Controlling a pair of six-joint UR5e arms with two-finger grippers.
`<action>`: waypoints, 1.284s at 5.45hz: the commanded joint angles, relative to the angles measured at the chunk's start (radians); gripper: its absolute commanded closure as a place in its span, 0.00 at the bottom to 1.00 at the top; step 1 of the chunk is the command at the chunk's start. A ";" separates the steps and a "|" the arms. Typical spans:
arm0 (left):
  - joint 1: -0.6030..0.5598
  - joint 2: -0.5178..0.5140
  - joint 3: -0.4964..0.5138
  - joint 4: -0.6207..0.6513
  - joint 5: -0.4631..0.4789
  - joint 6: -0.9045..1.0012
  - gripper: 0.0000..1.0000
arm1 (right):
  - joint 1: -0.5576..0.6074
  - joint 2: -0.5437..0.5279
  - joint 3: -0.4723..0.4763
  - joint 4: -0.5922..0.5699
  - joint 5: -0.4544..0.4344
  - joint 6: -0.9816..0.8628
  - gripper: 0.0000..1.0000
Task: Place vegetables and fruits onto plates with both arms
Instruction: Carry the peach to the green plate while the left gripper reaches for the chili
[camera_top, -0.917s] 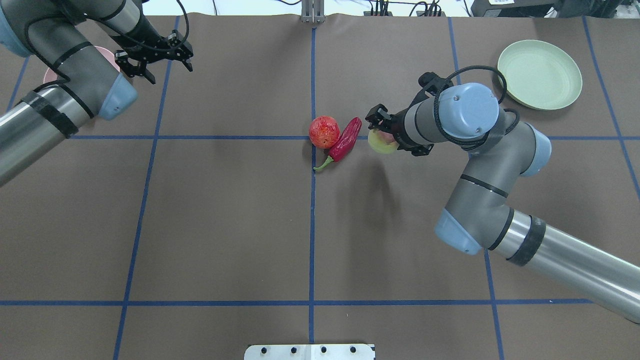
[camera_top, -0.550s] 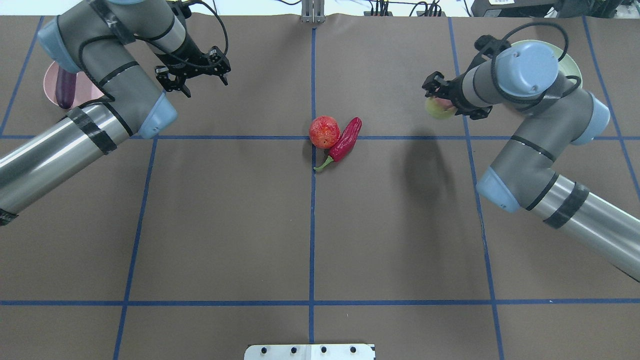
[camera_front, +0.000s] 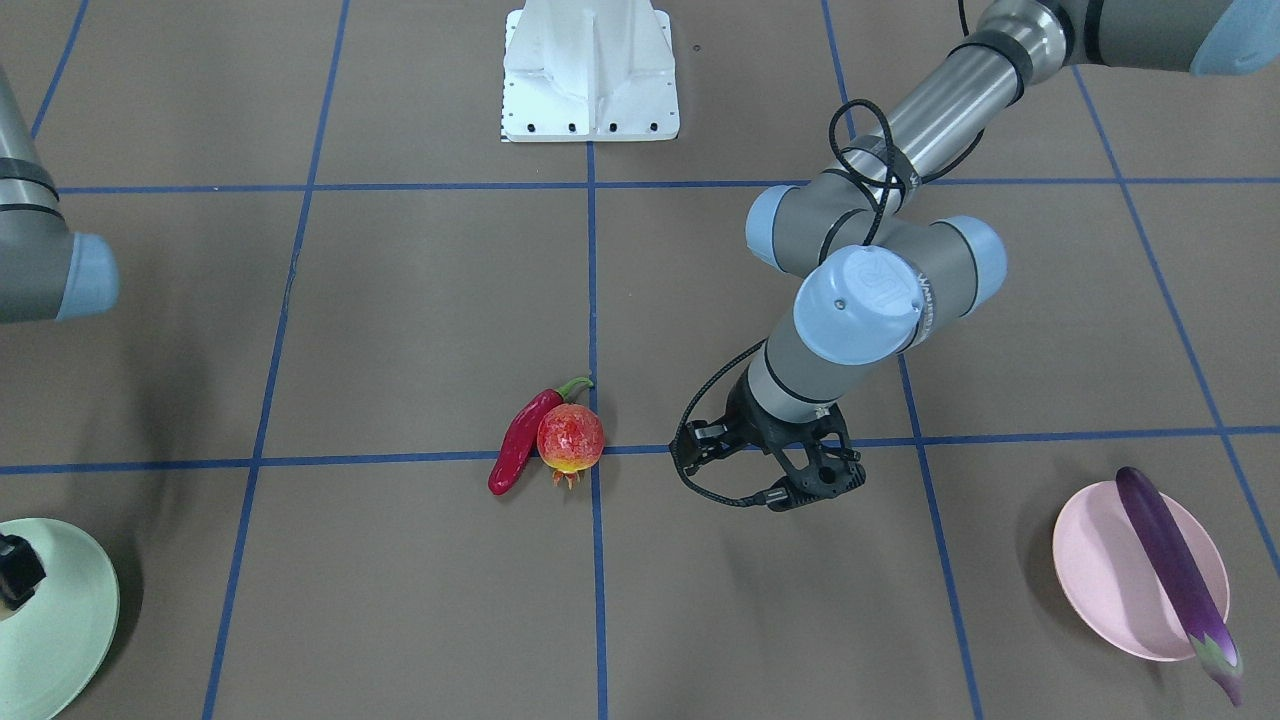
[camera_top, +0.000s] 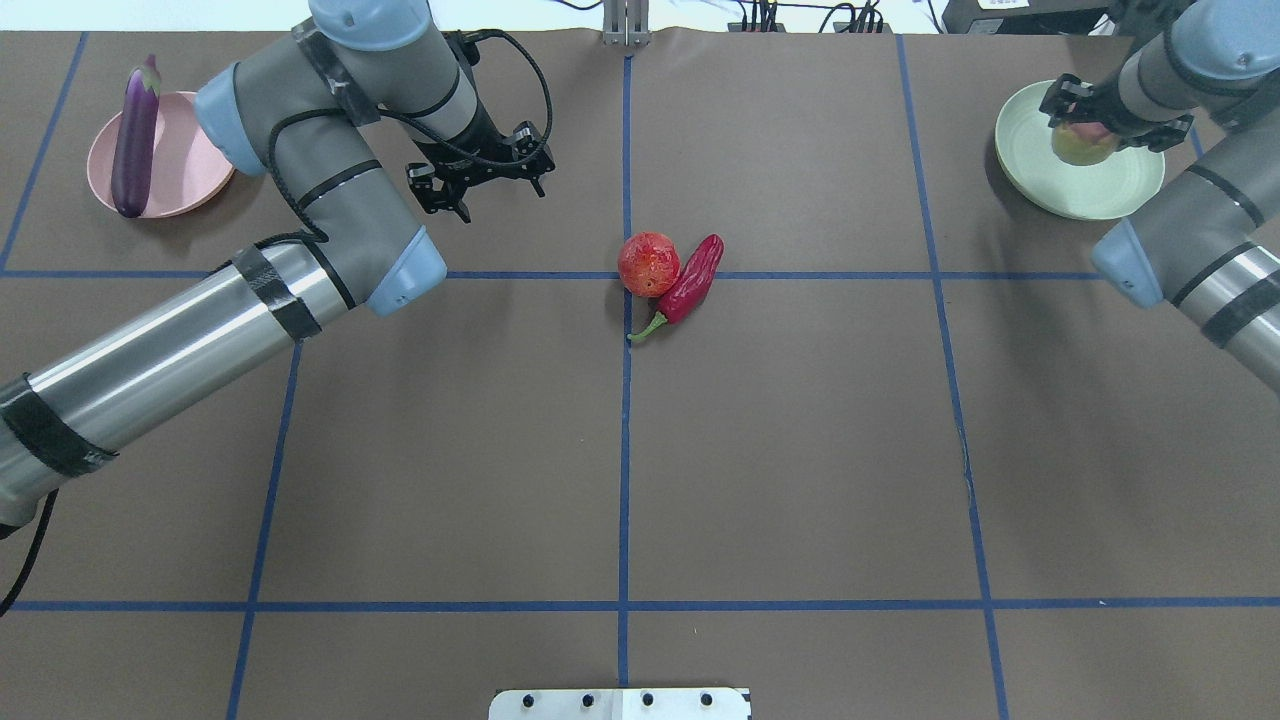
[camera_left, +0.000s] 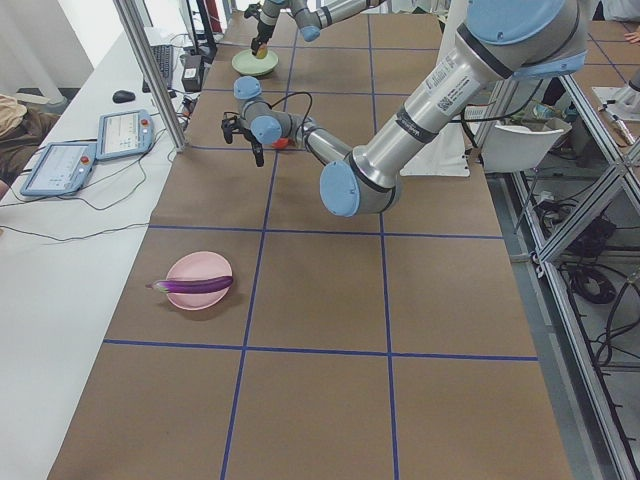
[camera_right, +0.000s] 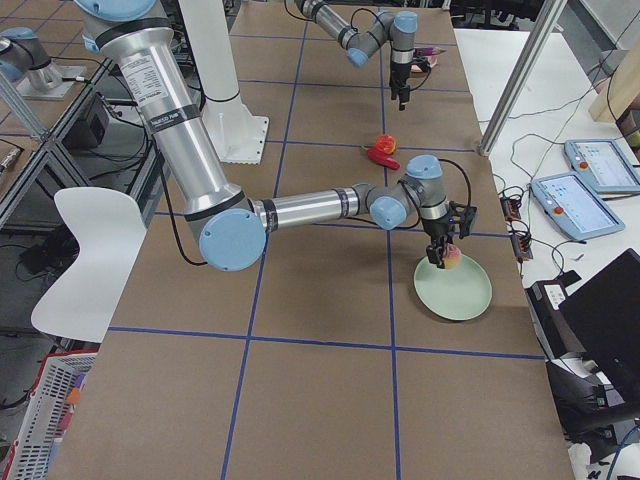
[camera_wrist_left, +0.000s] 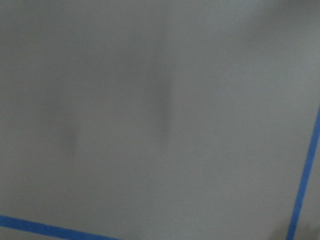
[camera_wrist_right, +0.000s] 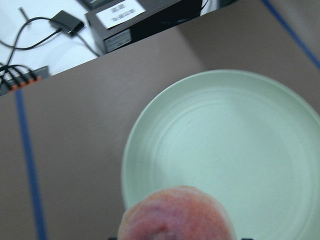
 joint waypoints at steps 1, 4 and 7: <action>0.050 -0.085 0.009 -0.011 0.069 -0.026 0.08 | 0.033 -0.005 -0.108 0.002 0.018 -0.040 1.00; 0.163 -0.208 0.081 -0.037 0.307 0.180 0.05 | 0.033 -0.043 -0.108 0.012 0.043 -0.123 0.00; 0.186 -0.334 0.298 -0.044 0.359 0.597 0.16 | 0.033 -0.068 -0.070 0.034 0.041 -0.110 0.00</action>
